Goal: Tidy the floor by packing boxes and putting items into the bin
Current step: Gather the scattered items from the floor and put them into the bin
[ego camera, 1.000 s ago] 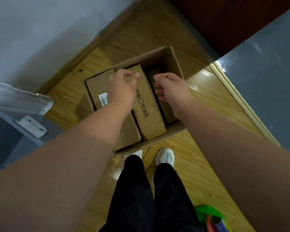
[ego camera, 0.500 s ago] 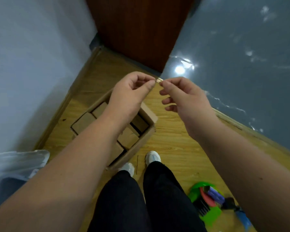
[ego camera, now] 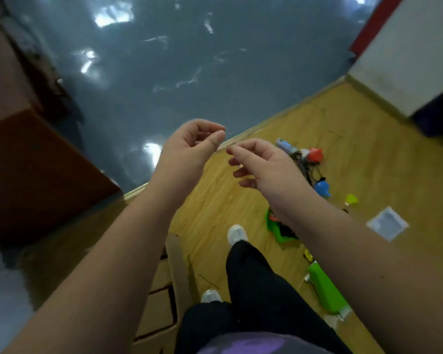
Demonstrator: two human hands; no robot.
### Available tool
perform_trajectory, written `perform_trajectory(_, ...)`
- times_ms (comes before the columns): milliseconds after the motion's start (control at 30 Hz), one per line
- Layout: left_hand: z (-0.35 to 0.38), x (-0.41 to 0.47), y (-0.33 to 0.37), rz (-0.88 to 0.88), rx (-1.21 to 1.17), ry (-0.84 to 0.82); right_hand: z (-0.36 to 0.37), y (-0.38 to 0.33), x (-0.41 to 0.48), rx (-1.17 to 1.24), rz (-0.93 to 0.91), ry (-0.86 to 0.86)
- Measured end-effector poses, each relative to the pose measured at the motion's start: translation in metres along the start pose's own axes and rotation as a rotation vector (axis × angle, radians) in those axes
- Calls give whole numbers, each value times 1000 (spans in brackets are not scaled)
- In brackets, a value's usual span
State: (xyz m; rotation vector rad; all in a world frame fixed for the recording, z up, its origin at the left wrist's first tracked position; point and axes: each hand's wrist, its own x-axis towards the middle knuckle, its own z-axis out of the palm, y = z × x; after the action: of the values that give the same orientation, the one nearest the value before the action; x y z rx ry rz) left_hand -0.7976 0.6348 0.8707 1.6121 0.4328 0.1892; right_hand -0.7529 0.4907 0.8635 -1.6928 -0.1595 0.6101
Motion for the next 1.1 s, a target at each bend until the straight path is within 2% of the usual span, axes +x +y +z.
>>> perform_trajectory(267,177,-38,73,88,78,-537,-154,-4,-131,126,36,489)
perform_trajectory(433,269,-63,87,98,174,-761,-228,15,-197,197,93,771)
perform_trajectory(533,317,-78,85,86,198,-835,-263,30,-224,229,124,861)
perform_trajectory(733,411,-108,77,89,261,-939,-333,59,-264,261,163,920)
perform_trajectory(1100,534,-120,47,-10,293,-868,-451,116,-275,294,257,857)
